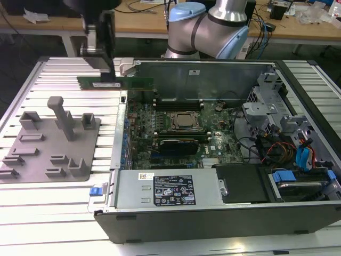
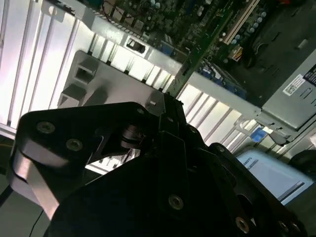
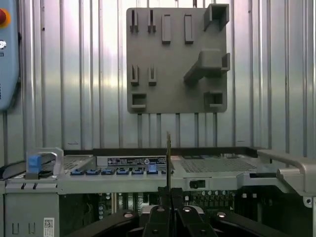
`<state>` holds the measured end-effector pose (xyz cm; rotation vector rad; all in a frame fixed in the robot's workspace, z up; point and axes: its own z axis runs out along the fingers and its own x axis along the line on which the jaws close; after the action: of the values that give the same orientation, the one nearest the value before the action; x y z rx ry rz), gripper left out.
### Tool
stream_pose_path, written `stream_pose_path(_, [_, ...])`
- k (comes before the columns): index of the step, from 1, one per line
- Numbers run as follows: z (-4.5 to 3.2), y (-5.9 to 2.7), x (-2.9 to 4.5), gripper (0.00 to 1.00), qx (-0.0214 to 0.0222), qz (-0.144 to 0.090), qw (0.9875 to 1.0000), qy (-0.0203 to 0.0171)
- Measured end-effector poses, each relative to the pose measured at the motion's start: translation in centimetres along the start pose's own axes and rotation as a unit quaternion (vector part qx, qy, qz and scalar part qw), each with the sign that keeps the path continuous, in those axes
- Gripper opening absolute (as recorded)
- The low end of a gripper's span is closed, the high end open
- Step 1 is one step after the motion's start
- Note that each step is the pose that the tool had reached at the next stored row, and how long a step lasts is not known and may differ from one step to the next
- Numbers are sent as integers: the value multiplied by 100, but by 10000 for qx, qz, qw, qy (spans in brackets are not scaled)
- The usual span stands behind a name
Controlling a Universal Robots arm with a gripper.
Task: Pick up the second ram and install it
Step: 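Pick up the second ram and move it above second insertion slot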
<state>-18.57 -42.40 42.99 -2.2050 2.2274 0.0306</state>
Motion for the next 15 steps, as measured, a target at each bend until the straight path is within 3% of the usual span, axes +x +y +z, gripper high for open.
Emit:
stream_pose_path(3, [24, -248, -50, 9, -7, 1, 10000, 0])
stream_pose_path(5, [52, -431, -143, 9, -11, 1, 10000, 1])
stream_pose_path(8, [57, -447, -146, 9, -10, 0, 10000, -1])
stream_pose_path(15, [189, -890, -163, 9, -39, 1, 10000, 1])
